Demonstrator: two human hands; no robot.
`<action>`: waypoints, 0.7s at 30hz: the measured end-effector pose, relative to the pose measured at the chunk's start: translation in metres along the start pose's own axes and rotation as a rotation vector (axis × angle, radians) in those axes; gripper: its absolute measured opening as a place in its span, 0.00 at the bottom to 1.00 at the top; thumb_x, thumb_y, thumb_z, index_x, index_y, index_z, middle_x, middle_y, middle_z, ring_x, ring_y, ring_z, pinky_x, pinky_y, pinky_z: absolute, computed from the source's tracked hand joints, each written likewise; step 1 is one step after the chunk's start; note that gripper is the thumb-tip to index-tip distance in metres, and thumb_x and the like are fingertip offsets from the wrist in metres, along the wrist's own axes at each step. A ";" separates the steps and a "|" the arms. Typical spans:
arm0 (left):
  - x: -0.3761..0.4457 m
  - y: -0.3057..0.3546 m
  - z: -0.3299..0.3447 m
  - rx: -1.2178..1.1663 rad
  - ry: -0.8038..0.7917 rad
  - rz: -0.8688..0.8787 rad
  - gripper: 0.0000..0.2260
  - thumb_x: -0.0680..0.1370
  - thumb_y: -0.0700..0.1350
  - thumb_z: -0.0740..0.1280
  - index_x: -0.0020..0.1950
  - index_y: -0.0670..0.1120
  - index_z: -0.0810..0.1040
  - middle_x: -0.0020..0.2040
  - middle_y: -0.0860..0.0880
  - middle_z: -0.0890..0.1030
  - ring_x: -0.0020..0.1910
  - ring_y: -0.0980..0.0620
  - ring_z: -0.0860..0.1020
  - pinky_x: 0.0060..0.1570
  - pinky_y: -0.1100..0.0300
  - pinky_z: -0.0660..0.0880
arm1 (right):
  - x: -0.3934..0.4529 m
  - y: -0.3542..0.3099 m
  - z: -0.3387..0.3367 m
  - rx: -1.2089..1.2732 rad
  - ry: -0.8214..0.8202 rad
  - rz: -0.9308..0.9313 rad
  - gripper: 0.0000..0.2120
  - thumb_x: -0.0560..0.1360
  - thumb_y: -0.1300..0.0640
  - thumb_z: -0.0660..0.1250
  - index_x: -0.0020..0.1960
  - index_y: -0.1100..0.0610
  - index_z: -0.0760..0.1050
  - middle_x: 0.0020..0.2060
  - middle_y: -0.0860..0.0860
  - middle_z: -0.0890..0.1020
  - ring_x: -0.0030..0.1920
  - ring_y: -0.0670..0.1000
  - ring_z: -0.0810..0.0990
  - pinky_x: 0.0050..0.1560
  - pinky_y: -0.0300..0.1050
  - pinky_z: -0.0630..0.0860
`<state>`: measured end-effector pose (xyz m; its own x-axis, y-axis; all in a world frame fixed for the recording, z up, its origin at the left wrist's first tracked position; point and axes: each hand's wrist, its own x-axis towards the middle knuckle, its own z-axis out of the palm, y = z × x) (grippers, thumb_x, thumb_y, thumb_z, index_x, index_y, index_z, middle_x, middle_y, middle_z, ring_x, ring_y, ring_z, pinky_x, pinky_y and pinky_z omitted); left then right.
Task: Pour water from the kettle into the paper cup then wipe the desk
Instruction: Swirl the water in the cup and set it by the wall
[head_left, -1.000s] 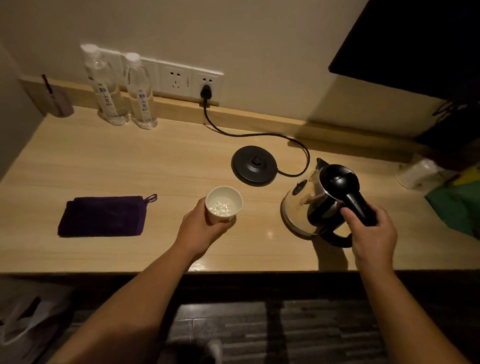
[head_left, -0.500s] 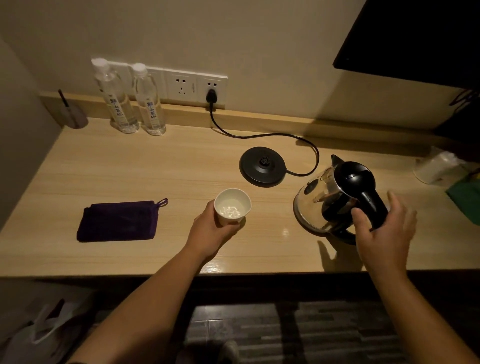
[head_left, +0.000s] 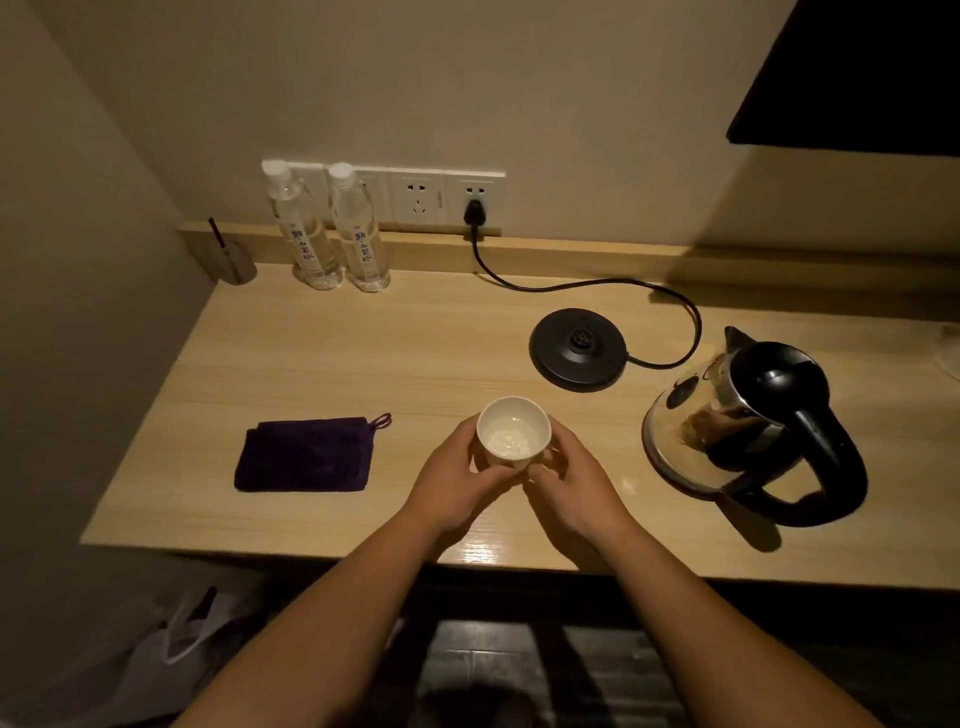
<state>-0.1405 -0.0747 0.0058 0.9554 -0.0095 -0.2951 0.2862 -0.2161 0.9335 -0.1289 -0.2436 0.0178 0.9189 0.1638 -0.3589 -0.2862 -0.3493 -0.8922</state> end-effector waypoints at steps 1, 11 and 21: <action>0.002 0.000 -0.001 0.001 -0.001 -0.004 0.30 0.67 0.54 0.77 0.66 0.64 0.70 0.58 0.64 0.78 0.58 0.62 0.75 0.56 0.58 0.75 | 0.001 -0.003 0.003 0.050 0.000 0.002 0.26 0.75 0.56 0.67 0.69 0.38 0.65 0.63 0.40 0.75 0.63 0.43 0.73 0.56 0.39 0.72; 0.066 0.022 -0.044 0.183 0.055 0.070 0.27 0.72 0.51 0.74 0.68 0.58 0.68 0.60 0.61 0.76 0.60 0.59 0.73 0.53 0.68 0.68 | 0.070 -0.048 0.017 0.042 -0.015 -0.102 0.23 0.75 0.59 0.68 0.65 0.39 0.70 0.53 0.34 0.78 0.52 0.34 0.76 0.41 0.26 0.72; 0.182 0.038 -0.089 0.259 0.076 0.153 0.28 0.73 0.45 0.73 0.71 0.53 0.67 0.62 0.57 0.75 0.58 0.59 0.71 0.49 0.72 0.64 | 0.188 -0.083 0.026 -0.031 0.056 -0.161 0.28 0.74 0.62 0.67 0.69 0.41 0.67 0.58 0.39 0.77 0.58 0.40 0.73 0.49 0.31 0.69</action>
<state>0.0509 0.0017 0.0058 0.9915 0.0098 -0.1296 0.1195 -0.4594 0.8802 0.0604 -0.1600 0.0176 0.9661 0.1689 -0.1954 -0.1263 -0.3508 -0.9279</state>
